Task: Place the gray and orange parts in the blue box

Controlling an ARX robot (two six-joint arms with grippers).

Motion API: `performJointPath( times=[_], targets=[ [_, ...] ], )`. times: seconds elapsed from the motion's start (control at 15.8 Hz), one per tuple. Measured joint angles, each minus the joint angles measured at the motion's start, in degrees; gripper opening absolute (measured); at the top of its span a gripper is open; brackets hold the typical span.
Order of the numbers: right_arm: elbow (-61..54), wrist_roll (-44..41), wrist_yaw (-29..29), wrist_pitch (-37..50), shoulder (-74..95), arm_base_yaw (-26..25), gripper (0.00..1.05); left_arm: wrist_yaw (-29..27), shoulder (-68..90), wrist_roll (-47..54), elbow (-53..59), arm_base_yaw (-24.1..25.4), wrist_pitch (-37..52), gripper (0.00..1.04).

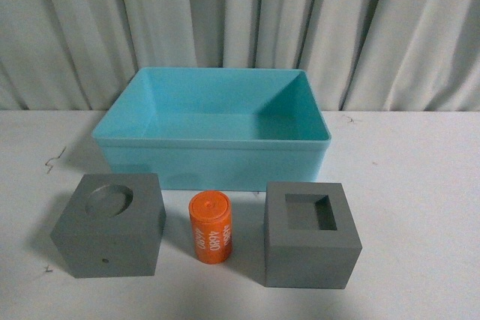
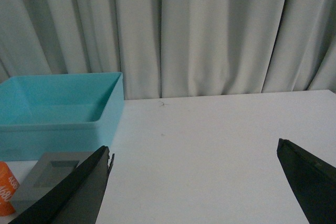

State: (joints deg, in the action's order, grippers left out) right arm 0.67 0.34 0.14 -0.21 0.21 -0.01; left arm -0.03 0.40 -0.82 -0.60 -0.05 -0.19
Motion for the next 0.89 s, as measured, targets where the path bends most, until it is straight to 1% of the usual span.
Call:
performJointPath(
  times=[0.89],
  targets=[
    [0.0,0.0,0.0,0.0,0.0,0.0,0.98,0.0,0.0,0.0,0.0,0.0,0.0,0.98]
  ],
)
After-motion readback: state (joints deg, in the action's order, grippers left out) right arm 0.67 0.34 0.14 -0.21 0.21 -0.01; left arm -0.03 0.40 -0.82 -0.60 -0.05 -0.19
